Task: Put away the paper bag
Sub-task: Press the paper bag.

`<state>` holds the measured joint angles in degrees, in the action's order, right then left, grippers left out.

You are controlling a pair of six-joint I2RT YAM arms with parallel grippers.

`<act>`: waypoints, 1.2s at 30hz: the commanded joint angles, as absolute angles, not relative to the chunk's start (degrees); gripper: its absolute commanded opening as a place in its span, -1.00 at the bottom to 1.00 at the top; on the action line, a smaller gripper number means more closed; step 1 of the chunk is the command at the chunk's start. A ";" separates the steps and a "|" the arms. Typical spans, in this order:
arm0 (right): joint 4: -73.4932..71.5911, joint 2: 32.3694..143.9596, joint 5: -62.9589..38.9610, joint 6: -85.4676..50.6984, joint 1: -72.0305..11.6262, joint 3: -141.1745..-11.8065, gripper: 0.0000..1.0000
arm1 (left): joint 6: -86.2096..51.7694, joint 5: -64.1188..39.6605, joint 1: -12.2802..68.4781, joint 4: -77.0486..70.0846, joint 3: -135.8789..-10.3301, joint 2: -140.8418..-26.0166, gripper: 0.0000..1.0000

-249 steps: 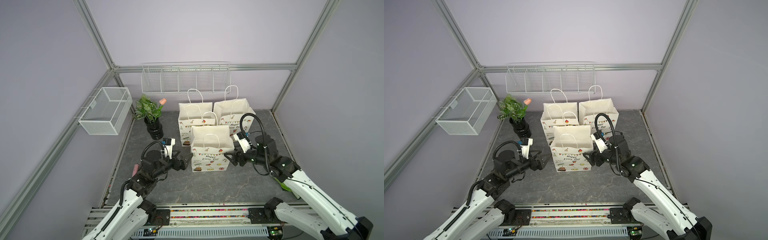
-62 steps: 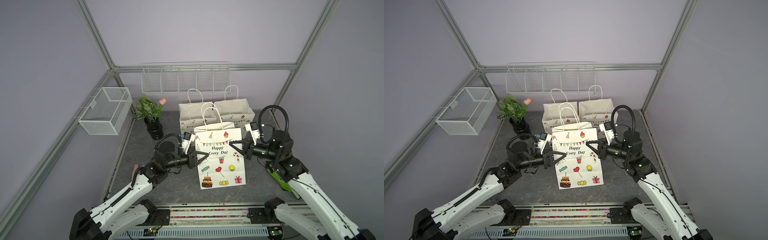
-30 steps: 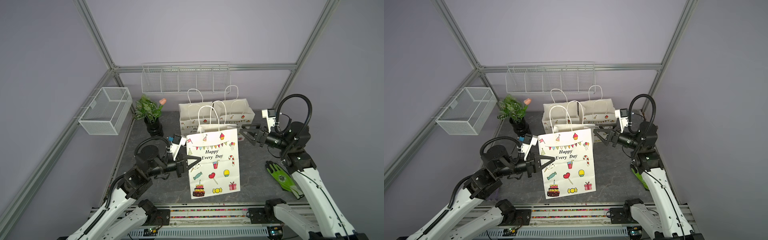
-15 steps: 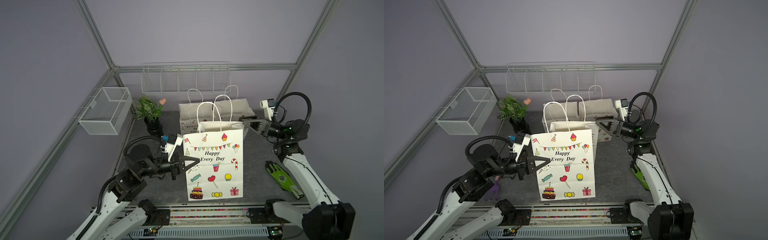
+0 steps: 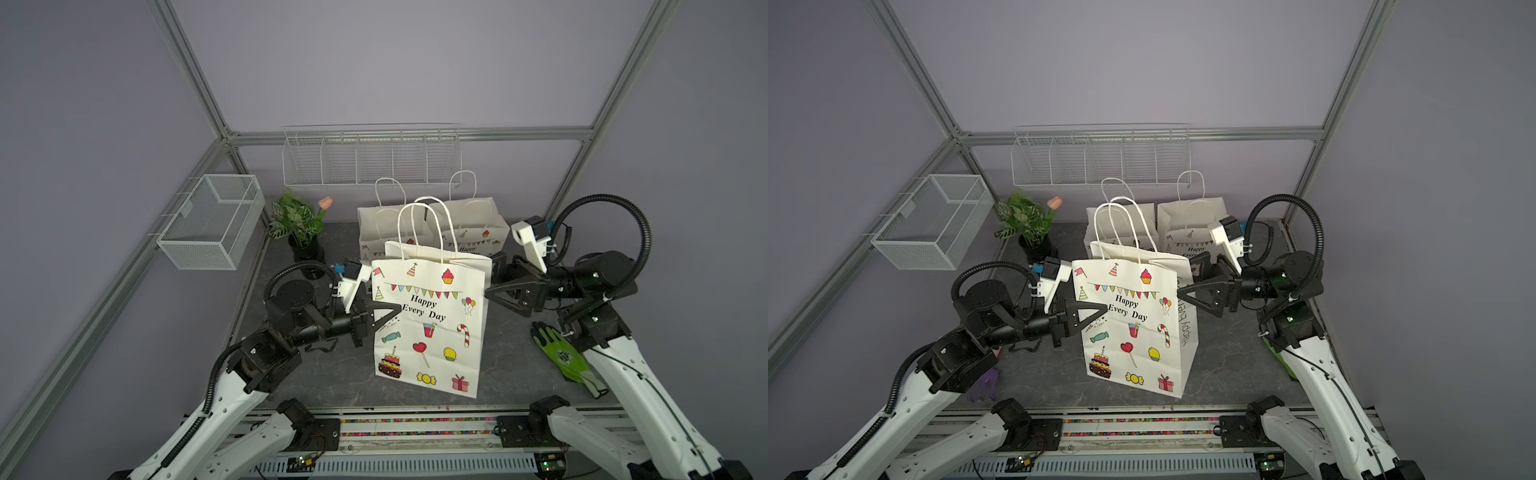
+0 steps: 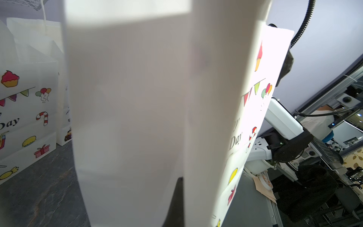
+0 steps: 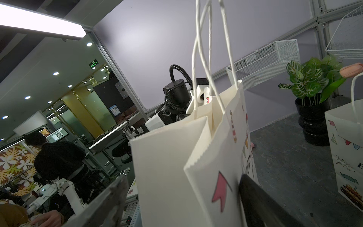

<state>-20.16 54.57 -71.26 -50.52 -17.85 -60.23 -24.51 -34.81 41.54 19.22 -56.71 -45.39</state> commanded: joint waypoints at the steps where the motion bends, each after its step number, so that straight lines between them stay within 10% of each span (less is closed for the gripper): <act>1: -7.45 55.75 -70.29 -41.78 -18.13 -61.11 0.78 | -23.59 -32.87 41.62 18.60 -58.29 -45.96 -1.00; 13: 3.79 56.73 -61.76 -33.25 -19.15 -62.60 1.00 | -23.21 -29.29 41.66 16.65 -56.47 -48.77 -1.00; 36: 17.55 57.71 -47.10 -22.64 -21.35 -64.07 0.15 | -24.41 -23.70 41.66 13.40 -56.83 -54.59 -1.00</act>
